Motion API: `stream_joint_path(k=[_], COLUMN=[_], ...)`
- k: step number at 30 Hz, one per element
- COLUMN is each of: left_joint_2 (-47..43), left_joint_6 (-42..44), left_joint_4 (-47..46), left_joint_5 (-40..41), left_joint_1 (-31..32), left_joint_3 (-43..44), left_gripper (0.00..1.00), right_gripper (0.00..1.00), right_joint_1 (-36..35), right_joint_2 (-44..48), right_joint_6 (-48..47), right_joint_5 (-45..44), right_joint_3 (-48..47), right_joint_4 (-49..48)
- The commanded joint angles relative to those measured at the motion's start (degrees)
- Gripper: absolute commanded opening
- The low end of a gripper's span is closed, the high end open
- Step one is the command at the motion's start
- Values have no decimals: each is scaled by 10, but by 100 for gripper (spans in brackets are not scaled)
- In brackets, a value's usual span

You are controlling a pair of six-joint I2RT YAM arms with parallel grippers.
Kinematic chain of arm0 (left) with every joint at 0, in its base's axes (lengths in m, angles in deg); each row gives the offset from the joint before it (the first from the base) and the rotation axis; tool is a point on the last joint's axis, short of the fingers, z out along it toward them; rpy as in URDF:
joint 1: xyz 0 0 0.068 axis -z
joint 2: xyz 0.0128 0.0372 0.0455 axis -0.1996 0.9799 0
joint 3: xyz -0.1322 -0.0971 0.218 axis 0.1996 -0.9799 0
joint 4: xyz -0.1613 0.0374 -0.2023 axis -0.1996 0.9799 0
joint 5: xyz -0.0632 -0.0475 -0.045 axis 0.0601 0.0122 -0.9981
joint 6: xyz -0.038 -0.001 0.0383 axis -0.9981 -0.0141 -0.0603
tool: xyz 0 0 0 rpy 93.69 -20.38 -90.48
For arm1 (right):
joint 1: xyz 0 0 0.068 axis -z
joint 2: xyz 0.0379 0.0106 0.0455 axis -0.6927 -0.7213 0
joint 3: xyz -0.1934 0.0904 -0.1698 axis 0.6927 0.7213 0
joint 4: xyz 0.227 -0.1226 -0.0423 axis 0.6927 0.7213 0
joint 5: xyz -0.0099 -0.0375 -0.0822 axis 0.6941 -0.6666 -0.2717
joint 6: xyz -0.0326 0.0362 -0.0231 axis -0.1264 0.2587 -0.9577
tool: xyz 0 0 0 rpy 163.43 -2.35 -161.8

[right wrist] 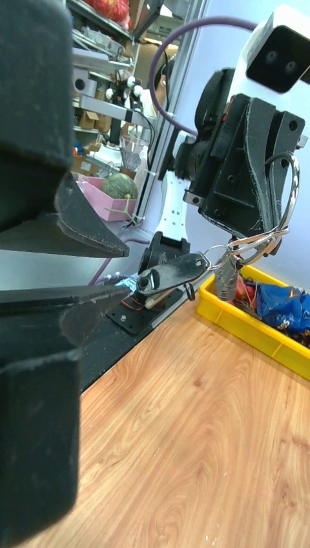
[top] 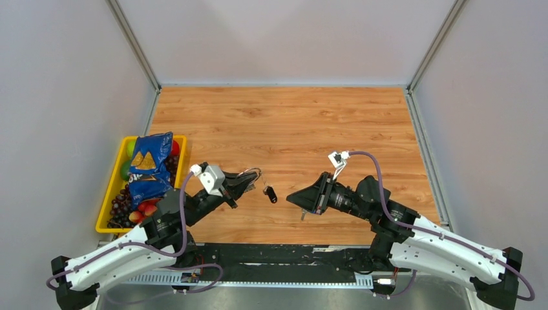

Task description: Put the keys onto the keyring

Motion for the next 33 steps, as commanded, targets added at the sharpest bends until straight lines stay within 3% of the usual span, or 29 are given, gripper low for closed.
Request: stream_joint_path(k=[1,8,12,18,24,33], left_joint_2=[17,85,163,312,362,425], left_joint_6=[-30,-77,-123,-160,-179,-233], left_joint_4=[66,183,329,470,450,347], left_joint_5=[20,45,69,19,-109,-327], left_joint_1=[-1,-1,-1,-1,-4,-47], left_joint_3=[44,127,213,302,294,240], left_gripper=[0,0,0,0,0,0], right_gripper=[31,46,49,49,50,50], right_joint_1=[-2,-3,-3,-3,-3,-2], right_joint_2=[0,-43,-57,-57,-36,7], right_joint_6=[-27,-109,-125,-129,-127,-97], right_joint_5=[-23,-49,-59,-51,-45,-20], right_joint_3=[-10,-80,-90,-75,-52,-11], right_joint_4=[16,49,67,75,104,140])
